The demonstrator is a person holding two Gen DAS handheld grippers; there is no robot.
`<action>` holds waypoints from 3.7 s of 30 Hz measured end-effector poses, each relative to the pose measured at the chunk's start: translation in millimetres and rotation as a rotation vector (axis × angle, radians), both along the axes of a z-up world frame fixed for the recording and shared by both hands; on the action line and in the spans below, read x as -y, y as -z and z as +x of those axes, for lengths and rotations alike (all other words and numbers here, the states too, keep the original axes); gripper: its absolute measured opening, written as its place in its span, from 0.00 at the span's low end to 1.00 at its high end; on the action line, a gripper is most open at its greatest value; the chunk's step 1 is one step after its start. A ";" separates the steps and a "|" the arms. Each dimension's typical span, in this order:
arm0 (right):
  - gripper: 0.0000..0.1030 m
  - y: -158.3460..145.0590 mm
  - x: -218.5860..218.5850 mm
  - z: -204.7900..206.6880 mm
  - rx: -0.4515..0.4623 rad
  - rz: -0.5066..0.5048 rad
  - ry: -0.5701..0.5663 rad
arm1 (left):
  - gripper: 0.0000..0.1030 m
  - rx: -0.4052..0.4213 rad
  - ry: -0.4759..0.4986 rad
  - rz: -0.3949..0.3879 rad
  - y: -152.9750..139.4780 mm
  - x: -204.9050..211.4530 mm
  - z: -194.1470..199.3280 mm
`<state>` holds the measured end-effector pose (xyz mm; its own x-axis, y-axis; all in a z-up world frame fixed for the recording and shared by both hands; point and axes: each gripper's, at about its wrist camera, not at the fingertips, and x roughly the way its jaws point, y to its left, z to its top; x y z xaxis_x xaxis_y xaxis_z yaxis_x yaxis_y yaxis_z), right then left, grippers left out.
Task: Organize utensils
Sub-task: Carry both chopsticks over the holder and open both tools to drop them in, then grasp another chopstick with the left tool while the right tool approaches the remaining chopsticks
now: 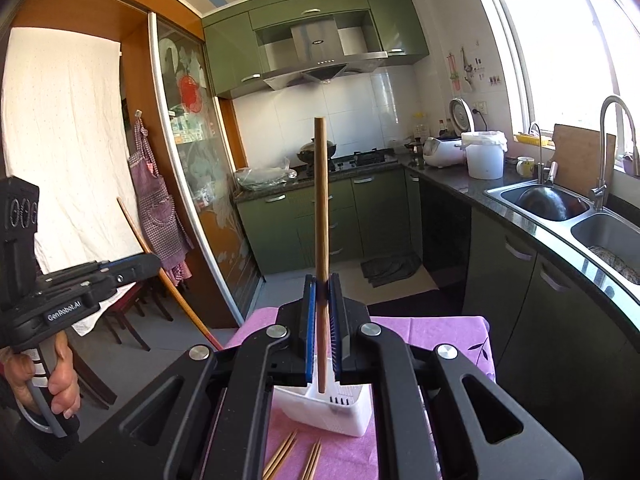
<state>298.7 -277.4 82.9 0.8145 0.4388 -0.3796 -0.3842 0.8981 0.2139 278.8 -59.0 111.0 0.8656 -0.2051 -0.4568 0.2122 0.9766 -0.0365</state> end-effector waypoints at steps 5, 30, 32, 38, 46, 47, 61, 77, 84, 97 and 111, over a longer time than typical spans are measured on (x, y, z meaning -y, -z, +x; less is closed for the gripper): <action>0.07 39.4 -11.2 37.2 -0.076 -0.036 0.007 | 0.06 -0.085 -0.005 0.015 37.8 10.5 40.2; 0.21 61.4 2.3 -38.6 -0.069 -0.123 -0.049 | 0.27 -0.302 -0.020 0.067 115.2 -12.8 8.4; 0.21 84.9 1.5 -47.5 -0.125 -0.170 -0.062 | 0.27 -0.376 -0.013 0.084 141.6 -13.5 0.3; 0.21 169.1 7.1 -48.7 -0.317 -0.241 -0.074 | 0.24 -0.639 0.011 0.081 232.5 -12.8 -4.5; 0.23 208.5 27.6 -44.2 -0.403 -0.218 -0.066 | 0.17 -0.767 0.004 0.097 284.6 0.6 1.7; 0.26 208.7 29.2 -43.8 -0.402 -0.216 -0.065 | 0.17 -0.768 0.001 0.105 286.2 1.8 1.8; 0.27 212.3 24.0 -41.4 -0.430 -0.224 -0.091 | 0.13 -0.821 -0.018 0.186 304.8 11.6 10.9; 0.27 218.0 12.8 -40.1 -0.451 -0.252 -0.116 | 0.07 -0.758 -0.024 0.144 286.6 0.5 5.6; 0.27 221.1 2.2 -39.0 -0.459 -0.268 -0.134 | 0.06 -0.611 -0.035 0.095 230.1 -18.3 -13.3; 0.34 252.2 -39.4 -27.8 -0.549 -0.345 -0.213 | 0.06 -0.433 -0.038 0.088 180.5 -38.5 -59.2; 0.15 296.2 -77.3 -4.3 -0.703 -0.376 -0.262 | 0.07 -0.384 -0.012 0.077 177.0 -46.7 -81.2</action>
<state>294.4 -200.1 -213.3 0.2230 0.3234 -0.9196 -0.4794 0.8578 0.1854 197.6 -12.3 -66.1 0.6304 -0.1486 -0.7619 0.1864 0.9818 -0.0373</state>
